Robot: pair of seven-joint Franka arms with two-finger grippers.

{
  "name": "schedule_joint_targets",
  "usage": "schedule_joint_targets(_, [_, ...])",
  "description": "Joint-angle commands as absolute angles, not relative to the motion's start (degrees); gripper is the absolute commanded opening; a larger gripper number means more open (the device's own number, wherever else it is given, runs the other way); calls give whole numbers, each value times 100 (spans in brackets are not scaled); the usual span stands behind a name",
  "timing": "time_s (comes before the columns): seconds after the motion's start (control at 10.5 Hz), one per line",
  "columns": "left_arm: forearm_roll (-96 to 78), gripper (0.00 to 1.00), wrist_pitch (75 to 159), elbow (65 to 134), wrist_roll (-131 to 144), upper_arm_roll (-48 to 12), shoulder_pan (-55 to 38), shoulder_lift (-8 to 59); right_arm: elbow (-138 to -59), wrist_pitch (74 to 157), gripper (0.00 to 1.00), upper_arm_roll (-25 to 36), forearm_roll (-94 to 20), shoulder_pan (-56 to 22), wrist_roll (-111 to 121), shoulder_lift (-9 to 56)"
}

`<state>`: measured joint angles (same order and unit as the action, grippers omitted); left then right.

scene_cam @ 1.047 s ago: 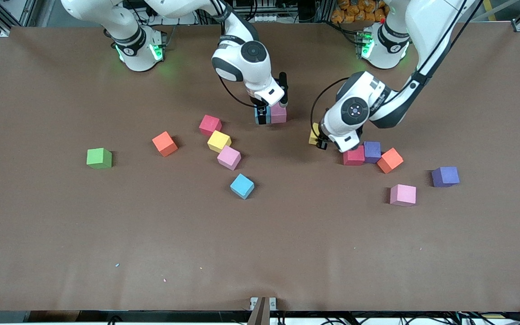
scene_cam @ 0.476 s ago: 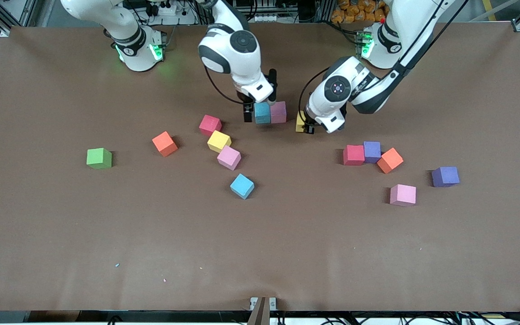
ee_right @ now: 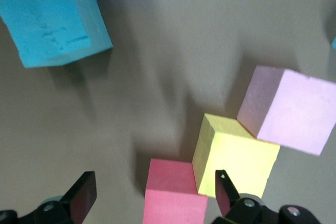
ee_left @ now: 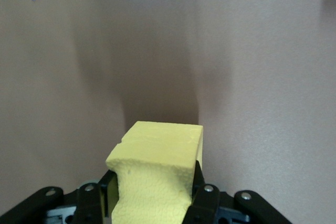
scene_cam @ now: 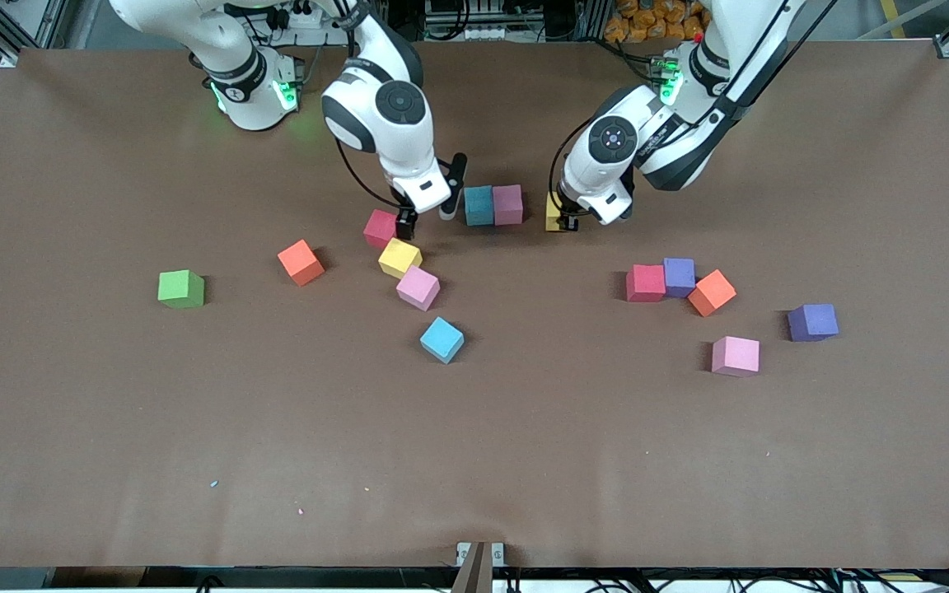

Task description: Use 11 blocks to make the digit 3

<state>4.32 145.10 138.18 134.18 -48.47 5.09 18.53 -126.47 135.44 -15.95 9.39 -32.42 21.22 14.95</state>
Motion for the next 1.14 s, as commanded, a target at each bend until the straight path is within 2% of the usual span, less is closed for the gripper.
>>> schedule_joint_targets(0.0, [369, 0, 14992, 14132, 13894, -4983, 510, 1696, -13068, 13438, 100, -1661, 1055, -3129, 1907, 986])
schedule_joint_targets(0.48, [439, 0, 15284, 14115, 14142, -5054, 325, 2011, -13113, 13053, 100, -1661, 1072, -2953, 1960, 905])
schedule_joint_targets(0.76, [466, 0, 15302, 14027, 14107, -5054, 281, 2145, -13122, 12534, 100, -1661, 1063, -2831, 1951, 537])
schedule_joint_targets(1.05, [623, 0, 15302, 13966, 14045, -5036, 176, 2232, -13183, 12586, 100, -1661, 1063, -2751, 1934, 404])
